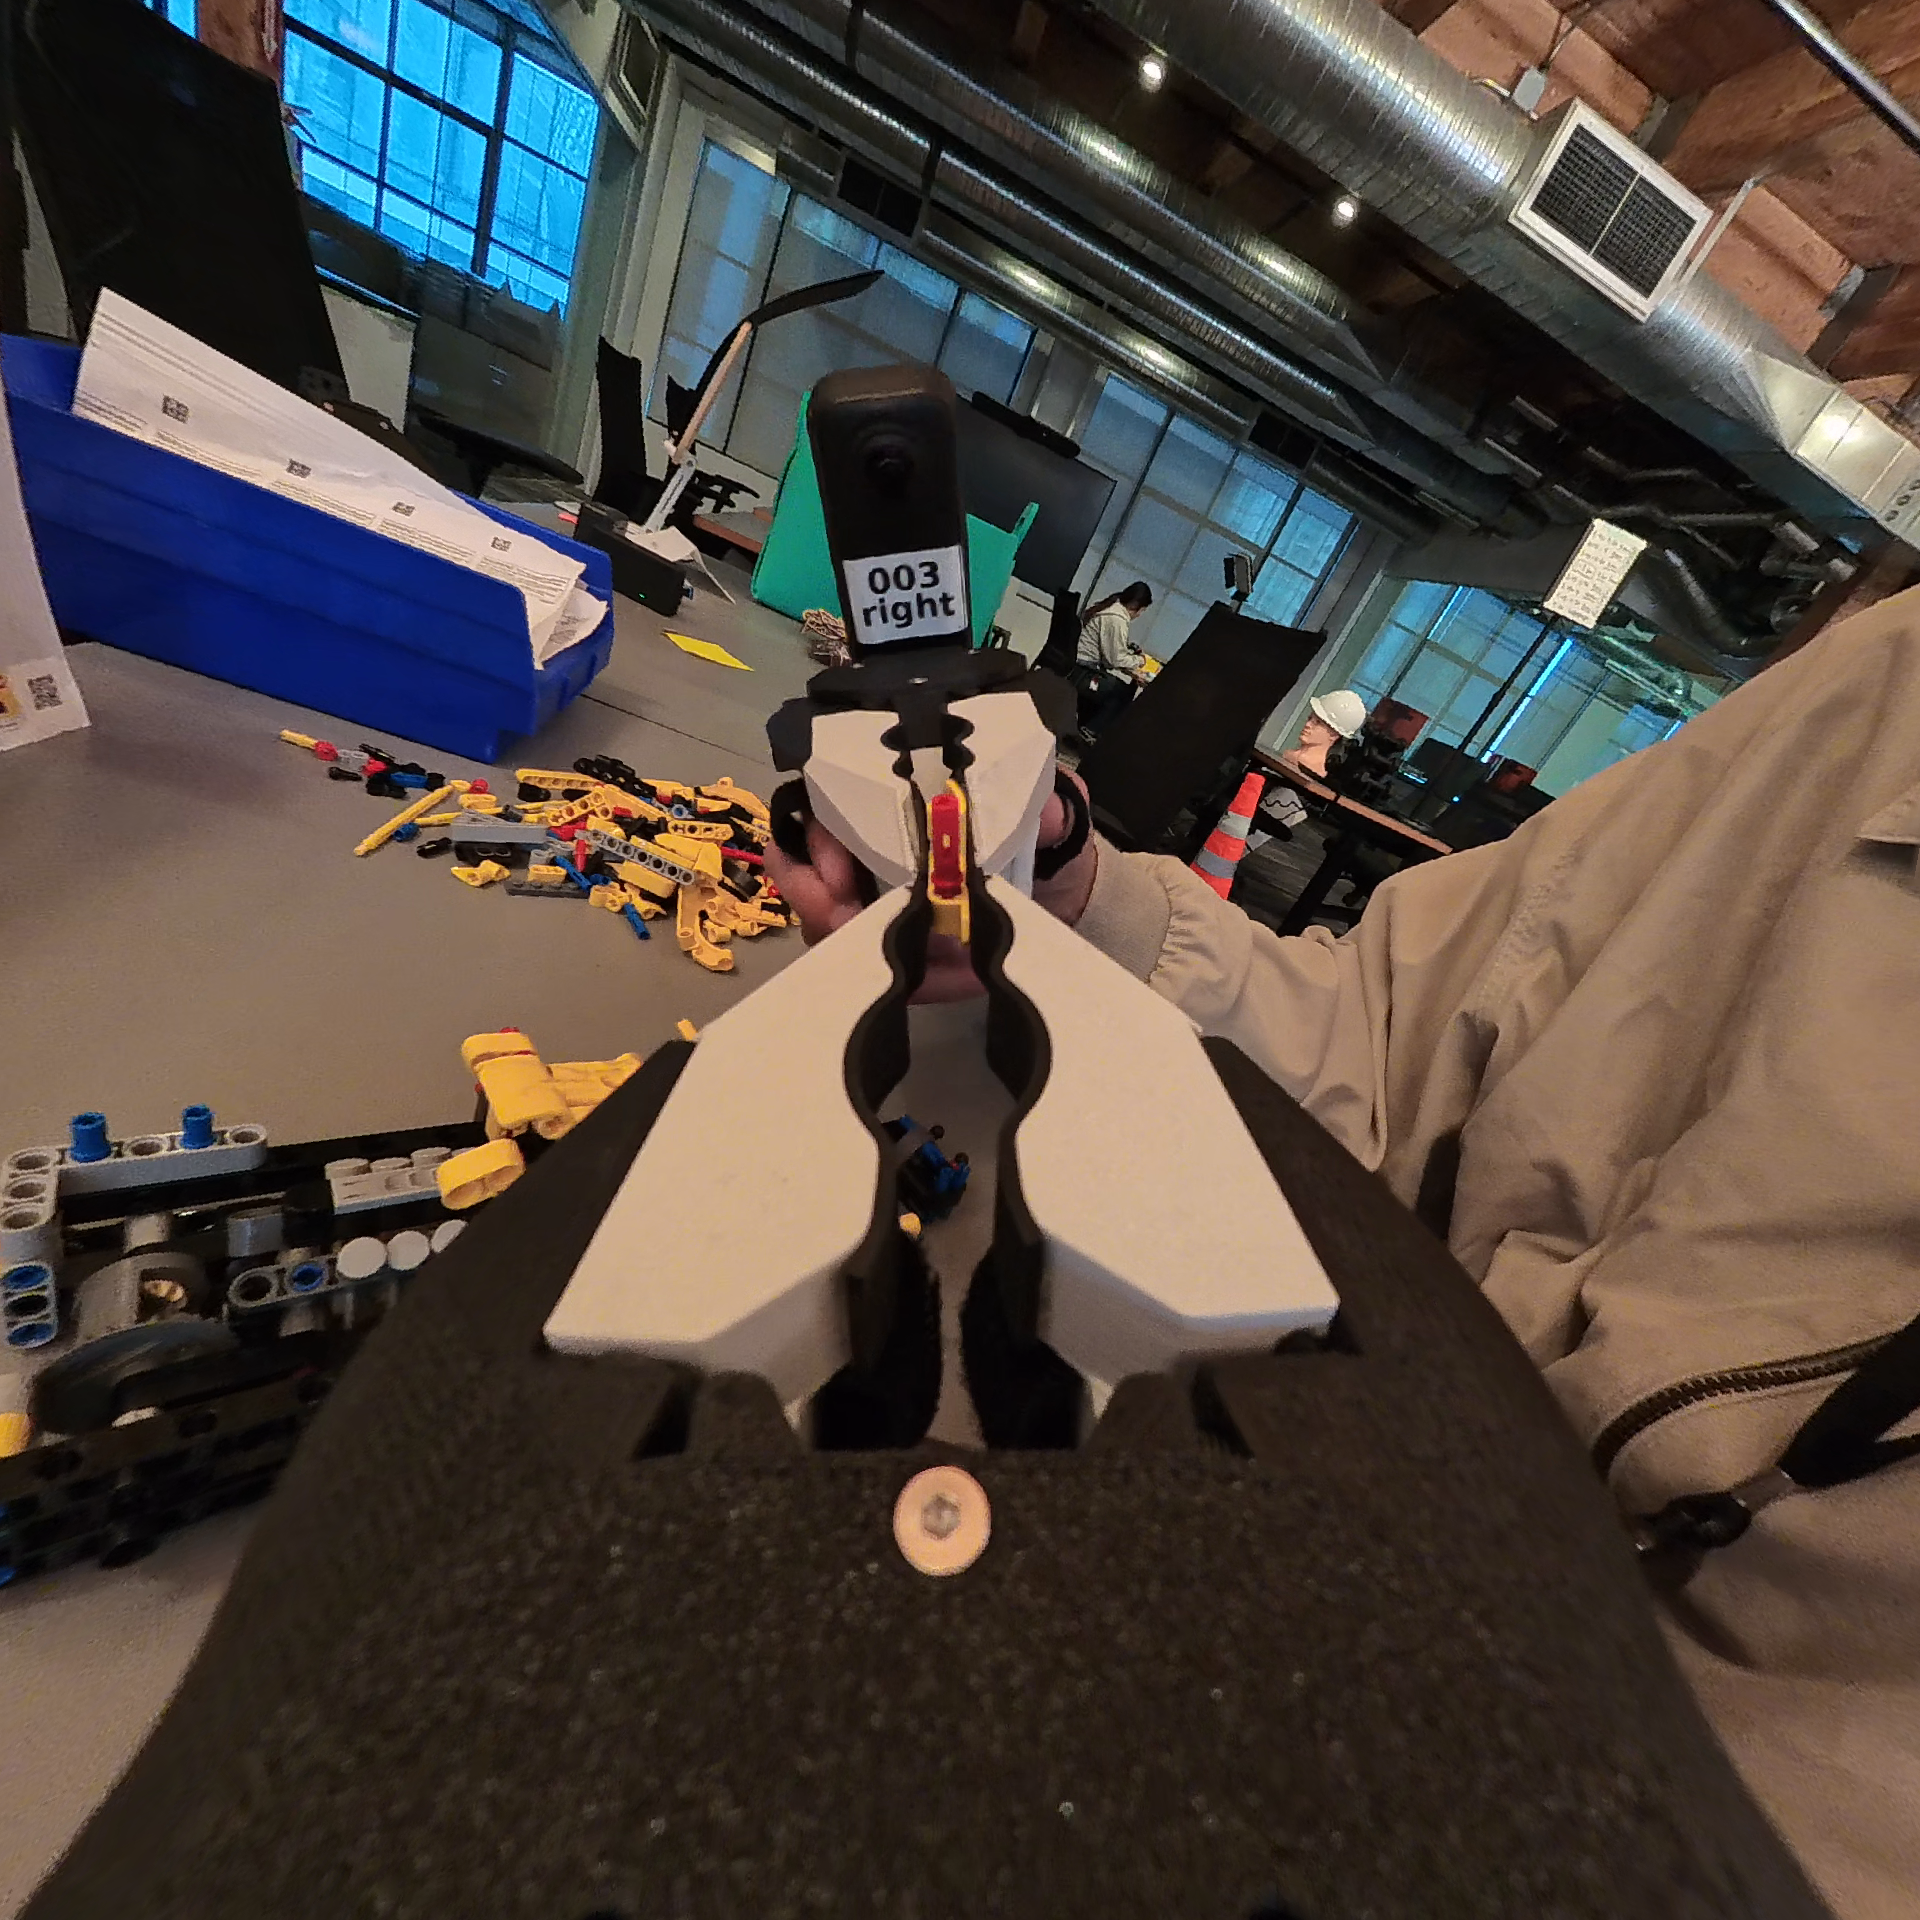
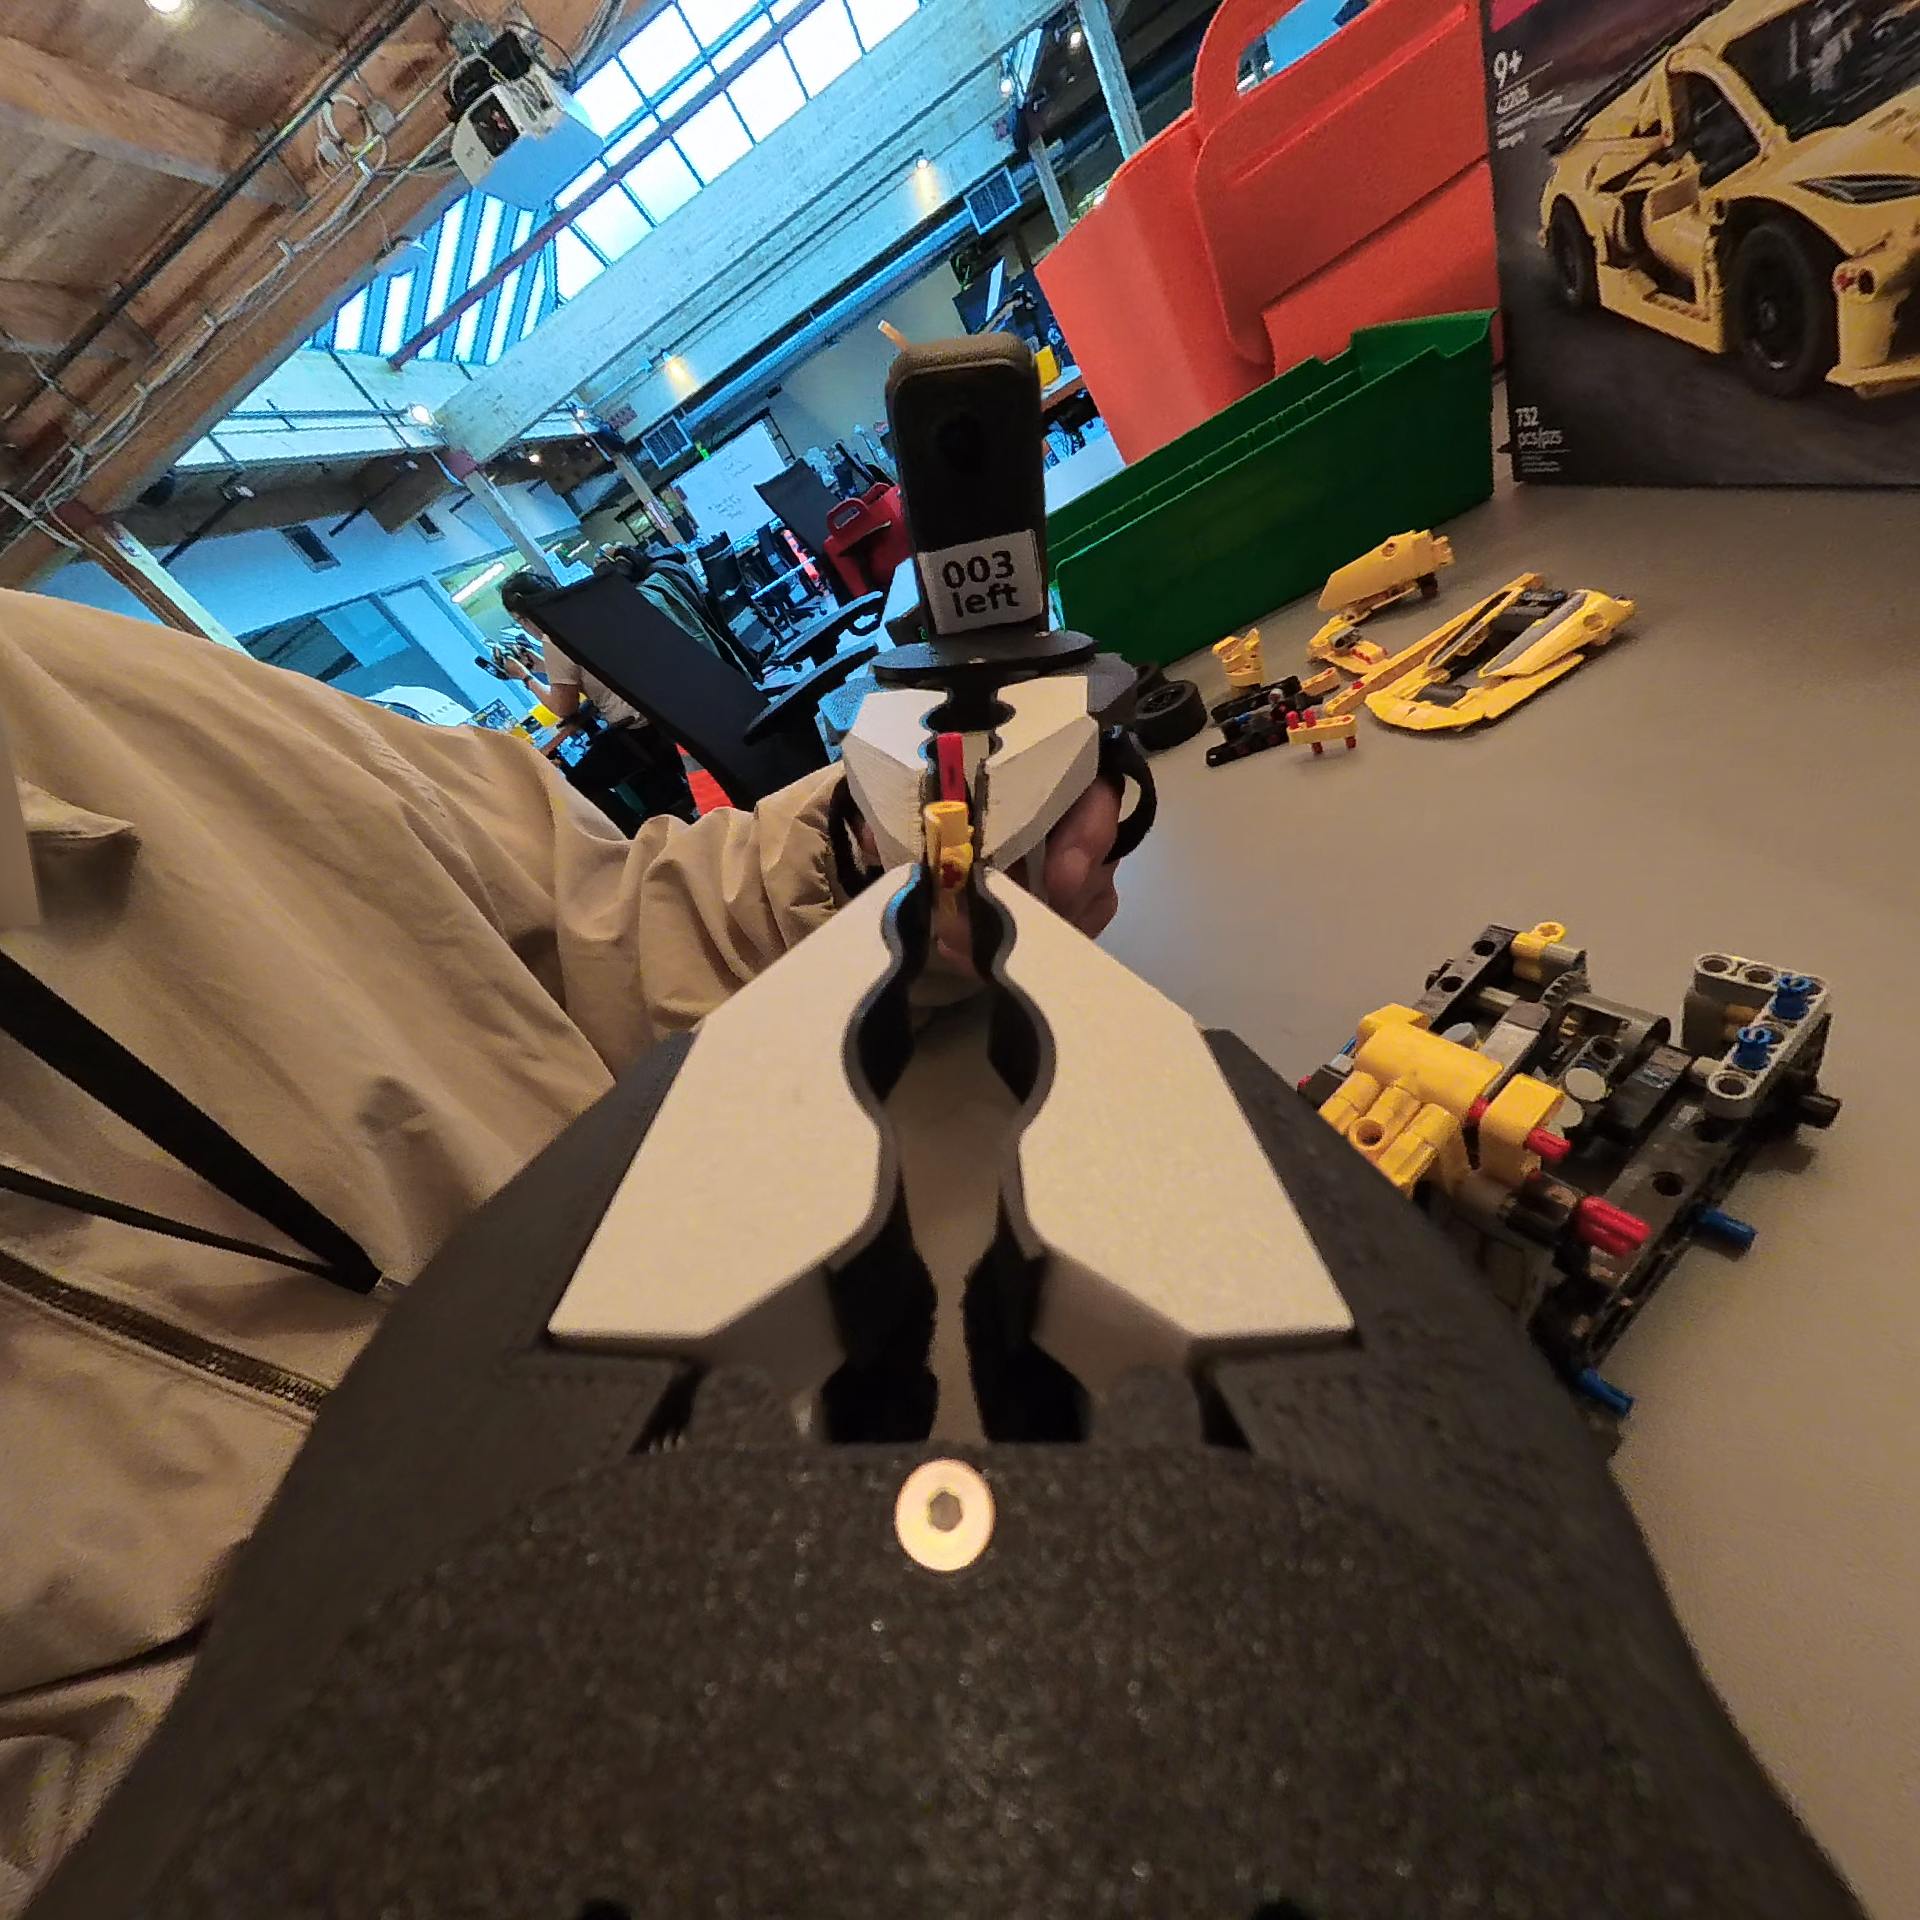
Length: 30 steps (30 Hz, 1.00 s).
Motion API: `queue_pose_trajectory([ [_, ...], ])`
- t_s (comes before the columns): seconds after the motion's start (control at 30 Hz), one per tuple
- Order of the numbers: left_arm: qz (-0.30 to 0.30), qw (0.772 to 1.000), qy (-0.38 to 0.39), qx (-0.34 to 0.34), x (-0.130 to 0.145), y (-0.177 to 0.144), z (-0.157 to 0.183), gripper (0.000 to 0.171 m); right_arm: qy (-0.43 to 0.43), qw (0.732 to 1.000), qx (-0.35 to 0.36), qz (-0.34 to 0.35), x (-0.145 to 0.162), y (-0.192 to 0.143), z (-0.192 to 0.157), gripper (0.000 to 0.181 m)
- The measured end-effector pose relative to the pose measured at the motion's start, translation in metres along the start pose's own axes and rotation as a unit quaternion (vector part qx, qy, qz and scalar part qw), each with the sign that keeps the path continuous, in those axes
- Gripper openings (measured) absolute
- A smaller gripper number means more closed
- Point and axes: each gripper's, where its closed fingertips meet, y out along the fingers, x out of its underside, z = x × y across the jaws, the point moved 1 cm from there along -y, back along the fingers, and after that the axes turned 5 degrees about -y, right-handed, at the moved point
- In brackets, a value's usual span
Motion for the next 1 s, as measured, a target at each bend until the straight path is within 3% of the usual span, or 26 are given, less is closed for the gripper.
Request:
queue_pose_trajectory([
  [0.1, 0.001, 1.0, 0.017, 0.001, -0.002, -0.006, 0.001, 0.007, -0.025, 1.0, 0.001, 0.0, -0.002, -0.003, -0.001, 0.005],
  [0.17, 0.038, 0.999, 0.012, 0.003, -0.02, -0.027, -0.002, 0.006, -0.013, 0.993, -0.004, 0.115, -0.04, -0.045, 0.0, 0.004],
  [0.2, 0.061, 0.998, 0.009, -0.003, -0.03, -0.037, -0.006, 0.006, -0.01, 0.992, 0.01, 0.123, -0.045, -0.066, 0.006, 0.004],
  [0.23, 0.072, 0.997, 0.007, -0.008, -0.035, -0.043, -0.009, 0.006, -0.019, 0.994, 0.044, 0.1, -0.04, -0.081, 0.014, 0.005],
  [0.37, 0.059, 0.998, -0.009, 0.01, -0.027, -0.034, -0.007, 0.006, 0.033, 0.994, 0.064, 0.084, -0.035, -0.112, 0.03, 0.005],
  [0.43, 0.054, 0.998, -0.021, 0.021, -0.023, -0.029, -0.006, 0.006, 0.063, 0.987, 0.144, 0.024, -0.013, -0.127, 0.058, 0.005],
  [0.47, 0.055, 0.998, -0.027, 0.025, -0.022, -0.028, -0.005, 0.006, 0.068, 0.965, 0.251, -0.029, 0.004, -0.147, 0.085, 0.005],
  [0.53, 0.054, 0.998, -0.035, 0.021, -0.021, -0.027, -0.008, 0.006, 0.068, 0.87, 0.461, -0.161, 0.035, -0.211, 0.122, 0.006],
  [0.6, 0.052, 0.998, -0.041, 0.021, -0.019, -0.026, -0.01, 0.006, 0.056, 0.798, 0.539, -0.264, 0.052, -0.248, 0.122, 0.006],
  [0.67, 0.051, 0.998, -0.044, 0.019, -0.018, -0.026, -0.012, 0.006, 0.076, 0.777, 0.551, -0.295, 0.062, -0.258, 0.119, 0.012],
  [0.73, 0.049, 0.997, -0.047, 0.018, -0.017, -0.025, -0.013, 0.006, 0.083, 0.796, 0.532, -0.278, 0.061, -0.246, 0.119, 0.029],
  [0.8, 0.045, 0.998, -0.048, 0.02, -0.015, -0.023, -0.012, 0.006, 0.055, 0.843, 0.48, -0.237, 0.043, -0.209, 0.113, 0.033],
  [0.9, 0.032, 0.999, -0.04, 0.017, -0.01, -0.019, -0.011, 0.007, -0.026, 0.956, 0.267, -0.114, 0.002, -0.097, 0.067, 0.025],
  [0.93, 0.026, 0.999, -0.038, 0.019, -0.008, -0.018, -0.01, 0.007, -0.043, 0.978, 0.19, -0.071, -0.008, -0.063, 0.045, 0.024],
  [1.0, 0.02, 0.999, -0.036, 0.019, -0.005, -0.015, -0.009, 0.007, -0.037, 0.995, 0.086, -0.019, -0.013, -0.017, 0.015, 0.018],
])
